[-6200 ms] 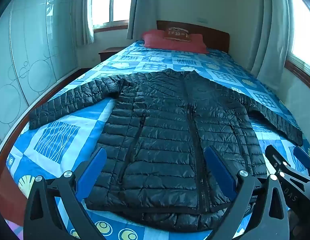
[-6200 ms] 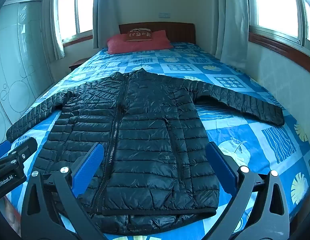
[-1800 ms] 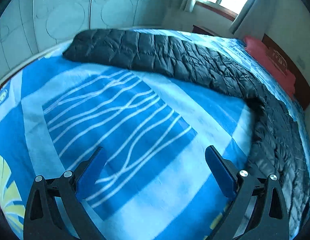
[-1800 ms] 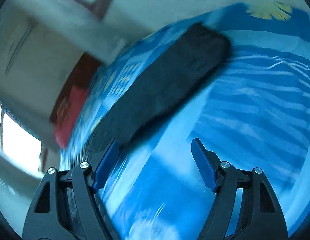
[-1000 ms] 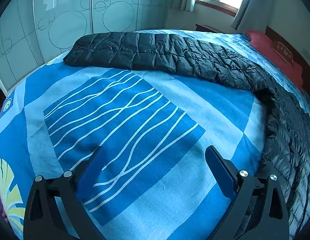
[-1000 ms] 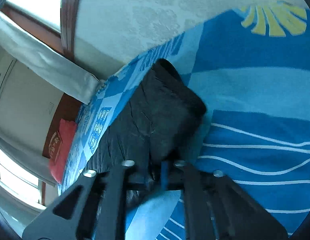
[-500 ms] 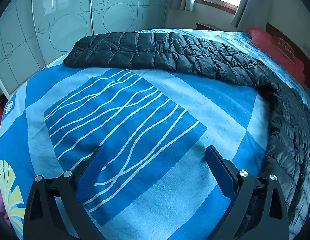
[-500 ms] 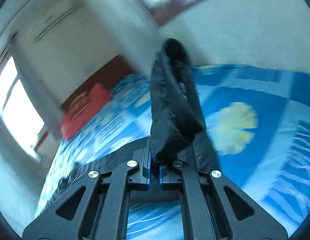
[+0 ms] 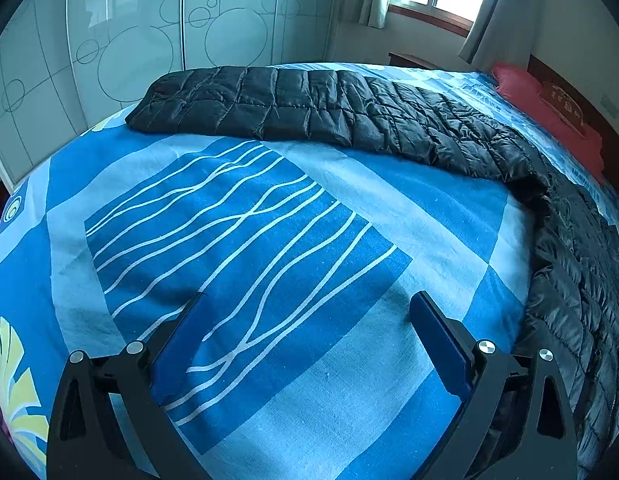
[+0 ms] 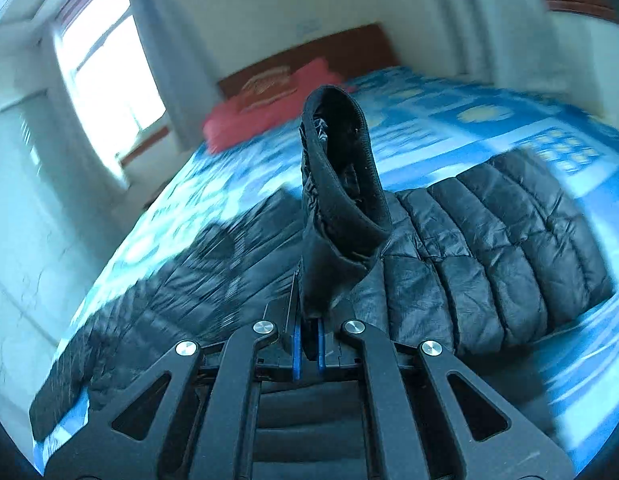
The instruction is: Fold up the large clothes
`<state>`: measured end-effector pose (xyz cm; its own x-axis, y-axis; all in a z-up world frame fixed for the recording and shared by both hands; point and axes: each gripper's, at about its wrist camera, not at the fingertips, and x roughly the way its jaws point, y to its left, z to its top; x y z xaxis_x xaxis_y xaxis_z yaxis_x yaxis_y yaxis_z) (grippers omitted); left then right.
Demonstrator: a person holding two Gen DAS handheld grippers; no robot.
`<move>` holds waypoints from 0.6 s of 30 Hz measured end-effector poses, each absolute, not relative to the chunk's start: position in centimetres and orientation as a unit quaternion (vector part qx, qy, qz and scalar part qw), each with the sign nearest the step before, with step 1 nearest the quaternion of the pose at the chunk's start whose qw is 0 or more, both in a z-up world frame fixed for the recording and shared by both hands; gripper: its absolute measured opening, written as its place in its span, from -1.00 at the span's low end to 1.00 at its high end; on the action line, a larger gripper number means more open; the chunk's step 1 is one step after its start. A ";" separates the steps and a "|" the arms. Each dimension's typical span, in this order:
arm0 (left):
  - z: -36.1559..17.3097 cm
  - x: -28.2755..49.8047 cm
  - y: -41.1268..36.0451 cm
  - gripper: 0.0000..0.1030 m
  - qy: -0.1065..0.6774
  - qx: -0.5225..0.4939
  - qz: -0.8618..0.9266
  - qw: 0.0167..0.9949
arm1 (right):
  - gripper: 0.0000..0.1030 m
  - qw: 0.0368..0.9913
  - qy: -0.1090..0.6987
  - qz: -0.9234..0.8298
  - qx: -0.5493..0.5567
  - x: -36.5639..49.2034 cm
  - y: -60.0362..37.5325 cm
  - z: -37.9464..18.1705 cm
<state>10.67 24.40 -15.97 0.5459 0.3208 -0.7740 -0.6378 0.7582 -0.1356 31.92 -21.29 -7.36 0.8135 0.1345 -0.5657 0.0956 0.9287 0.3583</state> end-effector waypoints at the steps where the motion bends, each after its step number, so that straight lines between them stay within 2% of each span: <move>1: -16.0 10.6 24.4 0.90 0.384 -0.207 0.279 0.855 | -0.90 0.931 0.317 0.023 0.182 32.9 -19.1 -7.8; 7: -16.0 10.4 24.5 0.90 0.378 -0.213 0.275 0.858 | -0.90 0.922 0.357 0.081 0.128 34.8 -8.7 -9.3; 13: -15.9 10.3 24.6 0.90 0.375 -0.216 0.274 0.859 | -0.85 0.906 0.394 0.131 0.088 36.0 -2.3 -10.9; 15: -16.0 10.3 24.6 0.90 0.375 -0.215 0.274 0.859 | -0.79 0.898 0.411 0.139 0.073 36.4 -1.1 -11.7; 17: -16.0 10.3 24.6 0.90 0.376 -0.215 0.274 0.859 | -0.64 0.890 0.427 0.149 0.059 36.8 0.3 -12.5; 18: -16.0 10.3 24.5 0.90 0.375 -0.215 0.274 0.859 | -0.43 0.888 0.428 0.158 0.058 36.7 0.5 -12.5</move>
<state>10.29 24.53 -15.98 0.5675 0.3100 -0.7627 -0.6324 0.7574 -0.1627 36.69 0.47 -12.54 0.5835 0.3295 -0.7423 -0.2304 0.9436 0.2377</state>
